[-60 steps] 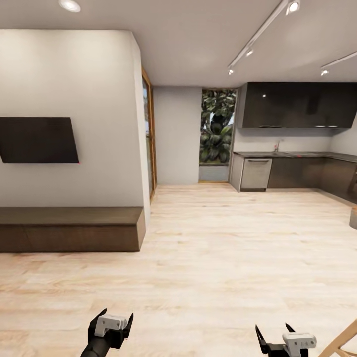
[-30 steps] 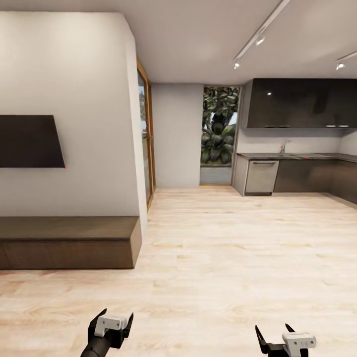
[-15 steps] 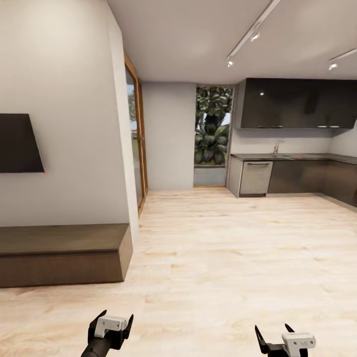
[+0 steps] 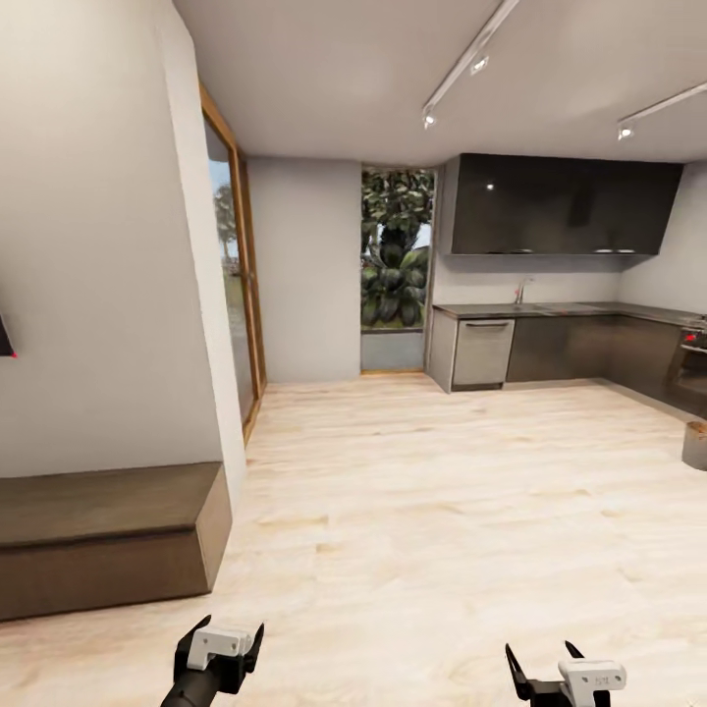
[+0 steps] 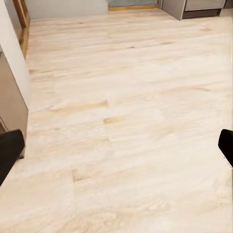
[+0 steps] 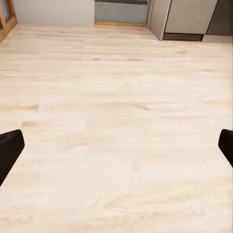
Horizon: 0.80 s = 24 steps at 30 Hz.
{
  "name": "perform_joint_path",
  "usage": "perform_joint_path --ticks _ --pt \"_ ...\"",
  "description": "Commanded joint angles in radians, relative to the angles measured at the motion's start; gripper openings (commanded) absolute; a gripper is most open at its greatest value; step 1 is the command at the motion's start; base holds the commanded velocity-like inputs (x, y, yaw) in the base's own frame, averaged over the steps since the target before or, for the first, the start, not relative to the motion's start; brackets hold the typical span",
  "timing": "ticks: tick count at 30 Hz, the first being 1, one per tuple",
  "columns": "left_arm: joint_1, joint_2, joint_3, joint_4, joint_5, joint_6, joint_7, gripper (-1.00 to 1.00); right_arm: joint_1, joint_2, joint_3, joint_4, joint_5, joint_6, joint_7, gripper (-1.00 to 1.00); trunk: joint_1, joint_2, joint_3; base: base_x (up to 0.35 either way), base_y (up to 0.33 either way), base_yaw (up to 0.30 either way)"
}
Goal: Put the three can of soda from the living room inside the tash can in the kitchen.
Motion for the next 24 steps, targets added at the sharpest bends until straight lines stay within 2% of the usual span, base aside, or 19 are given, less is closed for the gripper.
perform_joint_path --ticks 1,11,24 --pt "0.000 0.000 0.000 0.000 0.000 0.000 0.000 1.00 0.000 0.000 0.000 0.000 0.000 0.000 0.000 1.00 0.000 0.000 0.000 0.323 0.000 -0.250" --pt "0.000 0.000 0.000 0.000 0.000 0.000 0.000 1.00 0.000 0.000 -0.001 -0.001 0.000 0.000 0.000 1.00 0.000 0.000 0.000 0.323 0.000 -0.229" --pt "0.000 0.000 0.000 0.000 0.000 0.000 0.000 1.00 0.000 0.000 -0.003 -0.002 0.000 0.000 -0.001 1.00 0.000 0.000 0.000 0.323 0.000 -0.018"
